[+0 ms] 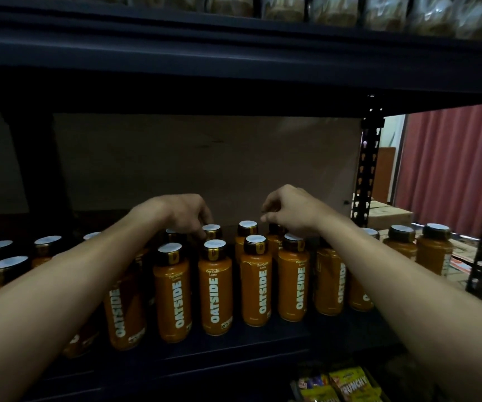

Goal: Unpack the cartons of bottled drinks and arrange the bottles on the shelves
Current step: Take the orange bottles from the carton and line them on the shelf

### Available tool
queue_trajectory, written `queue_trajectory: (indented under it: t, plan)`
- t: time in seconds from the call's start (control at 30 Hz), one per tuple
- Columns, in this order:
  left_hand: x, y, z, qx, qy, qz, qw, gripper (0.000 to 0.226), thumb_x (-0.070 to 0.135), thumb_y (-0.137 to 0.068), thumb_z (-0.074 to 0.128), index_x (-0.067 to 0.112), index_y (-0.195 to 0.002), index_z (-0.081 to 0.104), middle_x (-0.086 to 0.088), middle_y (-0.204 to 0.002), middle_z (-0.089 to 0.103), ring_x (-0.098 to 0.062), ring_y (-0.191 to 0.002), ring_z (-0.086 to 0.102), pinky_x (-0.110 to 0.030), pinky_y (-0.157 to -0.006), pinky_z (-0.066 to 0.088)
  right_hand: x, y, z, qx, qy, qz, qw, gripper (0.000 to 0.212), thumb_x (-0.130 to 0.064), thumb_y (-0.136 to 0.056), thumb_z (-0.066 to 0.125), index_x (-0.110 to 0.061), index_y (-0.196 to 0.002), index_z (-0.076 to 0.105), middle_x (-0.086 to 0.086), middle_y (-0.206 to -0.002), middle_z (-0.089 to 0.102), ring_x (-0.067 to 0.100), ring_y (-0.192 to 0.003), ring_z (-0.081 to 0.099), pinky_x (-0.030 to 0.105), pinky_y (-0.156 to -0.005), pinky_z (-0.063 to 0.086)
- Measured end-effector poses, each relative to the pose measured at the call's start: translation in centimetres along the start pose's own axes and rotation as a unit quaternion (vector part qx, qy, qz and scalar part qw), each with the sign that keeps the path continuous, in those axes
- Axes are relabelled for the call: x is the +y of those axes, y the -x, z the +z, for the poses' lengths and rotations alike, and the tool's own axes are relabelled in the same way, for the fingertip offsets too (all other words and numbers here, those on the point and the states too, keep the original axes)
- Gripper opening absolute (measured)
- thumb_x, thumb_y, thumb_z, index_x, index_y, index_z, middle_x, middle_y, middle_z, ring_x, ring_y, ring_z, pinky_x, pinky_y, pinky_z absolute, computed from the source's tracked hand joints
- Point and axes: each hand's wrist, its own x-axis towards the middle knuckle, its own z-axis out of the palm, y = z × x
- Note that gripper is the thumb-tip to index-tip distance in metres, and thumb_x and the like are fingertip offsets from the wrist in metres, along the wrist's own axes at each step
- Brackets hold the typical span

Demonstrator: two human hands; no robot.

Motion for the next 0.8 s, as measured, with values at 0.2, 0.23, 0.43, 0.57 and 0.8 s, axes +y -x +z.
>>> queue_trajectory:
  t: [0.2, 0.23, 0.43, 0.57, 0.8]
  plan:
    - [0.0, 0.0, 0.5, 0.023, 0.0, 0.005, 1.0, 0.025, 0.02, -0.092, 0.066, 0.022, -0.117, 0.066, 0.004, -0.113, 0.067, -0.011, -0.104, 0.062, -0.035, -0.095, 0.052, 0.1, 0.6, -0.5, 0.015, 0.001, 0.008, 1.0, 0.028, -0.036, -0.095, 0.068, -0.02, -0.118, 0.068, -0.005, -0.107, 0.065, 0.004, -0.088, 0.06, 0.021, -0.068, 0.046]
    - [0.0, 0.0, 0.6, 0.026, 0.0, 0.005, 1.0, 0.025, 0.021, -0.092, 0.066, 0.022, -0.117, 0.066, 0.004, -0.112, 0.067, -0.012, -0.103, 0.063, -0.034, -0.094, 0.053, 0.2, 0.8, -0.6, 0.017, 0.001, 0.008, 1.0, 0.028, -0.037, -0.095, 0.068, -0.021, -0.117, 0.068, -0.006, -0.106, 0.066, 0.001, -0.087, 0.058, 0.02, -0.067, 0.046]
    - [0.3, 0.0, 0.7, 0.032, 0.002, -0.001, 0.999, 0.028, 0.021, -0.092, 0.065, 0.021, -0.121, 0.064, 0.002, -0.115, 0.066, -0.012, -0.103, 0.063, -0.034, -0.094, 0.053, 0.2, 2.1, -1.0, 0.029, 0.008, 0.022, 0.999, 0.035, -0.046, -0.095, 0.065, -0.023, -0.122, 0.066, -0.006, -0.111, 0.066, 0.005, -0.093, 0.058, 0.024, -0.072, 0.046]
    - [0.6, 1.0, 0.4, 0.04, -0.003, -0.016, 0.999, 0.049, 0.026, -0.092, 0.066, 0.018, -0.138, 0.052, -0.002, -0.133, 0.058, -0.019, -0.121, 0.056, -0.036, -0.102, 0.047, -0.1, 4.1, -1.7, 0.054, 0.003, 0.038, 0.998, 0.041, -0.049, -0.096, 0.062, -0.021, -0.126, 0.064, -0.002, -0.12, 0.066, 0.011, -0.102, 0.058, 0.028, -0.081, 0.047]
    - [2.5, 4.7, 1.7, 0.234, 0.175, 0.053, 0.955, 0.057, 0.036, -0.092, 0.065, 0.022, -0.144, 0.045, -0.003, -0.143, 0.051, -0.02, -0.129, 0.05, -0.035, -0.099, 0.044, 0.6, 9.9, -1.6, 0.11, -0.001, 0.076, 0.991, 0.041, -0.046, -0.098, 0.06, -0.021, -0.13, 0.062, 0.001, -0.122, 0.067, 0.015, -0.112, 0.061, 0.032, -0.086, 0.051]
